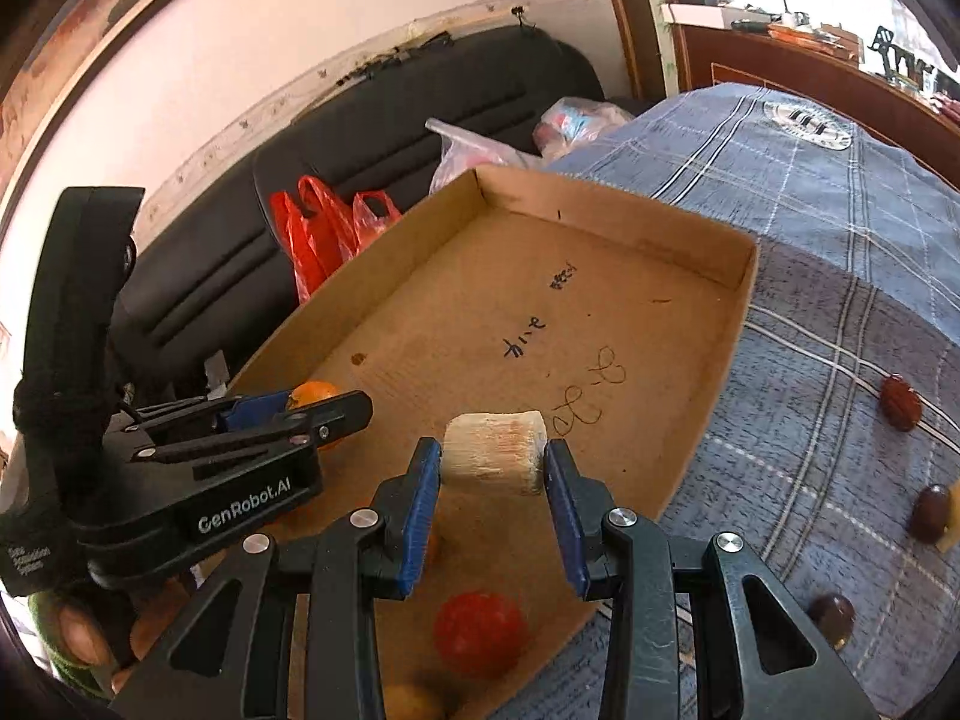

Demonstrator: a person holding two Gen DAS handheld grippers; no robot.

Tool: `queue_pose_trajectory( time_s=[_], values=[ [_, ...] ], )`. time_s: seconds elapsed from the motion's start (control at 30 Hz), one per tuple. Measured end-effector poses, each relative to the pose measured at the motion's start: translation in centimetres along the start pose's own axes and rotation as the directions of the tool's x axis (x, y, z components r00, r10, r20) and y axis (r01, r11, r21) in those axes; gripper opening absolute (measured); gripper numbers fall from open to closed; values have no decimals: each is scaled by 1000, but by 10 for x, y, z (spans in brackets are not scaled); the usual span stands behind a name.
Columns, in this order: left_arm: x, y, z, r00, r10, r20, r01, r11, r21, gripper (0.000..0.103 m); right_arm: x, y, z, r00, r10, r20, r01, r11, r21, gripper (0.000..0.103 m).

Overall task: Organize fruits
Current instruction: 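Carry the orange tomato and white piece into the cardboard tray and open both grippers, then withdraw both grippers from the tray toward the remaining foods on the tablecloth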

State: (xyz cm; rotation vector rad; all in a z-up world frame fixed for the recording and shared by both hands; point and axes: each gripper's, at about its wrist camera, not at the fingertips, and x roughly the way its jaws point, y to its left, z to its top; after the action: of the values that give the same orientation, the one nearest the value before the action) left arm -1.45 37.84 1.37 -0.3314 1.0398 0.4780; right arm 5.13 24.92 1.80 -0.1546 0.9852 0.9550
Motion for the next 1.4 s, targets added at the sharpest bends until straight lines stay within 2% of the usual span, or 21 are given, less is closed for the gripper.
queue_pose_trajectory(
  time_s=[0.27, 0.37, 0.53, 0.63, 0.97, 1.13, 1.23, 1.4],
  values=[
    [2, -8, -3, 999, 46, 18, -47, 998, 51, 33, 11, -1, 1, 1000, -4, -24, 4, 1000, -9, 38],
    [2, -8, -2, 999, 39, 12, -40, 998, 48, 38, 10, -2, 1, 1000, 0, -24, 0, 1000, -5, 38],
    [-8, -5, -2, 1000, 22, 17, -23, 999, 26, 39, -2, -4, 2, 1000, 16, -1, -16, 1000, 4, 39],
    [-22, -5, -4, 999, 25, 46, -25, 1000, 14, 47, -17, -6, 1, 999, 23, 25, -23, 1000, 11, 39],
    [-58, -22, -15, 995, -23, 102, 20, 999, 27, 47, -81, -28, -19, 992, 18, 122, -28, 996, 82, 41],
    [-74, -35, -23, 991, -21, 130, 15, 999, 45, 47, -110, -41, -34, 987, -5, 160, -13, 993, 114, 42],
    [-82, -45, -28, 990, -45, 134, 37, 997, 63, 51, -124, -52, -45, 985, -22, 173, -3, 990, 139, 44],
    [-89, -61, -36, 989, -73, 125, 62, 994, 85, 51, -143, -70, -62, 980, -55, 192, 20, 983, 183, 44]
  ],
)
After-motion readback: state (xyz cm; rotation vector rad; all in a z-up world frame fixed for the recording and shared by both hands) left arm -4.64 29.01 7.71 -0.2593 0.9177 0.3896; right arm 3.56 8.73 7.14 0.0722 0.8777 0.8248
